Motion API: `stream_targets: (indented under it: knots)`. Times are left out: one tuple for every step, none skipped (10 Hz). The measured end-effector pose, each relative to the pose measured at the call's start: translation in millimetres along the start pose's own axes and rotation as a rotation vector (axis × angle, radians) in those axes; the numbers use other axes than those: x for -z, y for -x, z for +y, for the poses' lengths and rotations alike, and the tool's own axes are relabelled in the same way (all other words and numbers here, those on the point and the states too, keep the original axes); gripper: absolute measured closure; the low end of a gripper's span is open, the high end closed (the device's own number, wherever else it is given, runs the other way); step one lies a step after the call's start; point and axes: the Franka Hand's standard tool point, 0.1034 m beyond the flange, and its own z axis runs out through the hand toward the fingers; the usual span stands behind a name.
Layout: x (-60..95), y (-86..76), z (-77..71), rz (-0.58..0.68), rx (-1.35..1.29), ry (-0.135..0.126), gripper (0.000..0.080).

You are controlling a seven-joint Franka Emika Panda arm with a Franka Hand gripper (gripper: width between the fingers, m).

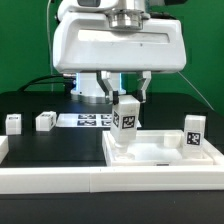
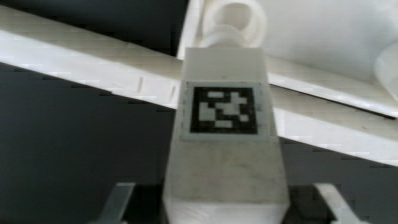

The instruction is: Assemble square table

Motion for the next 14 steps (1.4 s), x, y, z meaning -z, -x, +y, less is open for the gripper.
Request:
stream_targets:
  knots:
    - [0.3, -0.5, 1.9, 0.008, 0.003, 0.007, 0.0509]
    - [-0.5, 0.9, 4.1, 0.016, -0.001, 0.015, 0.0509]
    - [-1.5, 2.5, 2.2, 0.008, -0.007, 0.009, 0.0509]
    - [-1.6, 2.0, 0.8, 0.008, -0.011, 0.007, 0.0509]
    - [-1.7, 1.5, -0.9, 0.008, -0.017, 0.006, 0.0509]
    - [-1.8, 1.3, -1.7, 0.008, -0.017, 0.006, 0.0509]
    - [-2.2, 2.1, -2.1, 0.008, -0.017, 0.006, 0.0509]
    - [-3.5, 4.4, -2.2, 0.007, -0.017, 0.008, 0.0509]
    - [-5.6, 6.0, -2.5, 0.003, -0.017, 0.007, 0.0509]
    - [-7.5, 7.3, -2.9, 0.000, -0.017, 0.006, 0.0509]
    - [-8.3, 7.4, -4.0, -0.001, -0.016, 0.005, 0.0509]
    - [-9.7, 8.2, -5.3, -0.004, -0.015, 0.004, 0.0509]
    - [-11.2, 9.0, -6.4, -0.006, -0.013, 0.002, 0.0509]
    - [-13.1, 10.3, -7.1, -0.010, -0.013, 0.002, 0.0509]
